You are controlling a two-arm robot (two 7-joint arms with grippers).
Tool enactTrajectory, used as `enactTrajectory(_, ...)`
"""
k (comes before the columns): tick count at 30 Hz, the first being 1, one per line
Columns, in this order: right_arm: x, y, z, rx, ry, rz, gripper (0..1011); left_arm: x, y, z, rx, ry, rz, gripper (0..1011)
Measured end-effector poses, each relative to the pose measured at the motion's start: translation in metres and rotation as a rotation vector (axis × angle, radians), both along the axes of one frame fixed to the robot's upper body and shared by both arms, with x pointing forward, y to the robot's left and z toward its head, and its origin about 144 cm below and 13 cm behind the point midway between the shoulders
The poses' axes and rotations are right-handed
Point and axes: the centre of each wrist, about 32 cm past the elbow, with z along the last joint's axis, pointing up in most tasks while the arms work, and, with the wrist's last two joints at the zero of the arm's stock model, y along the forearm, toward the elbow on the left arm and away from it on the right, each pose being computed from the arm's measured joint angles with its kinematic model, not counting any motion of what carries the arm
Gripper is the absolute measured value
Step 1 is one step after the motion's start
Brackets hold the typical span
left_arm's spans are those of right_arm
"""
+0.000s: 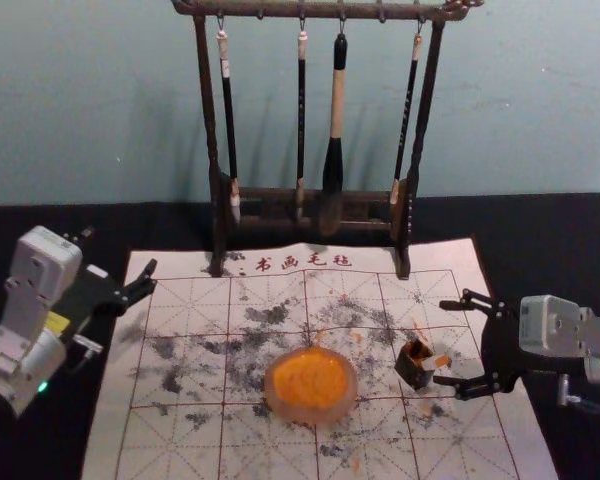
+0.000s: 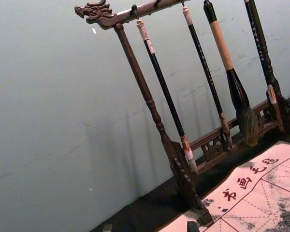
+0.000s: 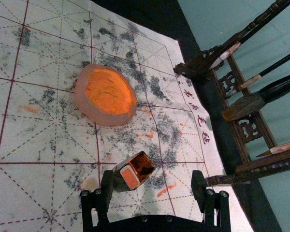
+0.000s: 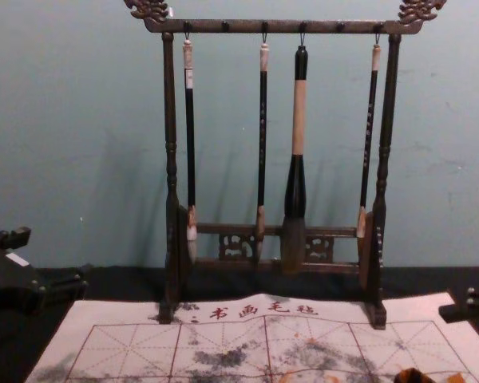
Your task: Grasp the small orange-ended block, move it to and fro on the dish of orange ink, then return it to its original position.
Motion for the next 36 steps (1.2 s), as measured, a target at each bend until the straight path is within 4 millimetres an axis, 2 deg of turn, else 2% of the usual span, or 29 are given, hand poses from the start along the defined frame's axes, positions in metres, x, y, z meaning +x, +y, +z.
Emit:
enactTrajectory(5, 0.0000, 0.0000, 0.0000, 0.000, 0.000, 0.000, 1003, 0.0000, 0.0000, 0.0000, 0.000, 0.000, 0.000, 1001)
enactTrajectory(13, 0.0000, 0.0000, 0.0000, 0.001, 0.000, 0.001, 868, 0.0000, 0.0000, 0.0000, 0.000, 0.000, 0.000, 1001)
enactTrajectory(18, 0.0000, 0.0000, 0.0000, 0.001, 0.000, 0.001, 706, 0.0000, 0.0000, 0.0000, 0.000, 0.000, 0.000, 1001)
enactTrajectory(20, 0.0000, 0.0000, 0.0000, 0.001, 0.000, 0.001, 607, 0.0000, 0.0000, 0.0000, 0.000, 0.000, 0.000, 1001)
enactTrajectory(21, 0.0000, 0.0000, 0.0000, 0.001, 0.000, 0.001, 607, 0.0000, 0.0000, 0.0000, 0.000, 0.000, 0.000, 1002)
enactTrajectory(23, 0.0000, 0.0000, 0.0000, 0.001, 0.000, 0.001, 547, 0.0000, 0.0000, 0.0000, 0.000, 0.000, 0.000, 1001)
enactTrajectory(24, 0.0000, 0.0000, 0.0000, 0.001, 0.000, 0.001, 484, 0.0000, 0.0000, 0.0000, 0.000, 0.000, 0.000, 1001)
enactTrajectory(25, 0.0000, 0.0000, 0.0000, 0.001, 0.000, 0.001, 484, 0.0000, 0.0000, 0.0000, 0.000, 0.000, 0.000, 1001)
enactTrajectory(27, 0.0000, 0.0000, 0.0000, 0.001, 0.000, 0.001, 421, 0.0000, 0.0000, 0.0000, 0.000, 0.000, 0.000, 1001)
enactTrajectory(28, 0.0000, 0.0000, 0.0000, 0.001, 0.000, 0.001, 362, 0.0000, 0.0000, 0.0000, 0.000, 0.000, 0.000, 1001)
enactTrajectory(30, 0.0000, 0.0000, 0.0000, 0.001, 0.000, 0.001, 333, 0.0000, 0.0000, 0.0000, 0.000, 0.000, 0.000, 1001)
enactTrajectory(31, 0.0000, 0.0000, 0.0000, 0.001, 0.000, 0.001, 260, 0.0000, 0.0000, 0.0000, 0.000, 0.000, 0.000, 1001)
enactTrajectory(35, 0.0000, 0.0000, 0.0000, 0.001, 0.000, 0.001, 190, 0.0000, 0.0000, 0.0000, 0.000, 0.000, 0.000, 1001)
enactTrajectory(36, 0.0000, 0.0000, 0.0000, 0.001, 0.000, 0.001, 136, 0.0000, 0.0000, 0.0000, 0.000, 0.000, 0.000, 1001)
